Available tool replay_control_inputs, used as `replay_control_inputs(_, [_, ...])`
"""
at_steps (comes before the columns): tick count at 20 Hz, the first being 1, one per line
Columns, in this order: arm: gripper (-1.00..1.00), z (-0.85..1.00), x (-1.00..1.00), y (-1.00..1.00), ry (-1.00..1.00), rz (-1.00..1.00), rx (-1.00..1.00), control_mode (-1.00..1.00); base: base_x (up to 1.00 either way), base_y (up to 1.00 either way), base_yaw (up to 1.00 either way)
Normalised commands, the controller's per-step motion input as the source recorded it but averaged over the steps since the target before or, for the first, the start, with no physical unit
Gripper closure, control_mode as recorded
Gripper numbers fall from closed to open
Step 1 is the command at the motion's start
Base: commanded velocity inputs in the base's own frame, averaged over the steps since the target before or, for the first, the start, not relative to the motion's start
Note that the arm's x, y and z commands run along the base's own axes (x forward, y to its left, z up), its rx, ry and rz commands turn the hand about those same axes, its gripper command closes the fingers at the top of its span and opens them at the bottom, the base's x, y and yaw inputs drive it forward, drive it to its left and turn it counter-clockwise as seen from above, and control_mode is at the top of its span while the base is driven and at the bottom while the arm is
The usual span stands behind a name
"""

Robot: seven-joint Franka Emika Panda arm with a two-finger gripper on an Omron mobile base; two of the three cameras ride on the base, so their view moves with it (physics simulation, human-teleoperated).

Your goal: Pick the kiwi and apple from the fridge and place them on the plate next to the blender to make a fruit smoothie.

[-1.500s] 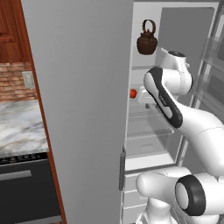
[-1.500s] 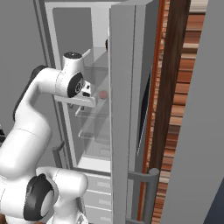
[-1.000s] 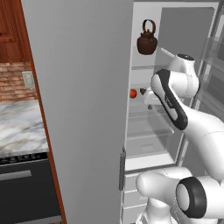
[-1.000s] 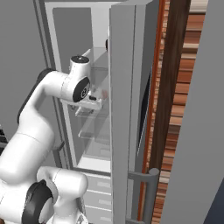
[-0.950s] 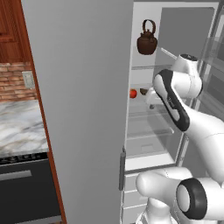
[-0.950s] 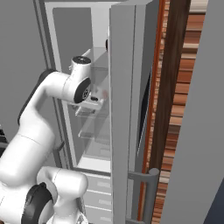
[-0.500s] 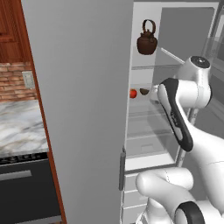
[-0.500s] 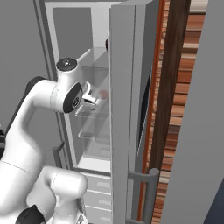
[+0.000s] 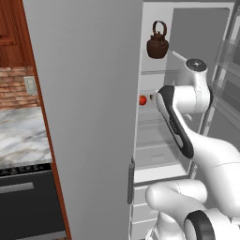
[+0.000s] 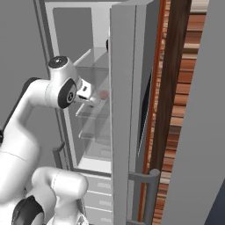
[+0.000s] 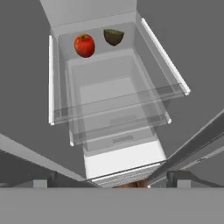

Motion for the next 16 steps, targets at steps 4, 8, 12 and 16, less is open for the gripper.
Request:
replay_control_inputs(4, [-1.00,-0.60,0.59,0.00,-0.01,0.01,-0.03,-1.00,0.00,0.00,0.00])
replay_control_inputs(8, [-1.00,-0.83,0.36,0.00,-0.35,0.12,0.00,-1.00,0.00,0.00,0.00])
replay_control_inputs(12, [-1.00,-0.60,0.13,0.00,-0.41,0.15,0.00,-1.00,0.00,0.00,0.00])
replay_control_inputs(16, [-1.00,0.02,0.20,0.00,-0.07,0.05,-0.03,-1.00,0.00,0.00,0.00])
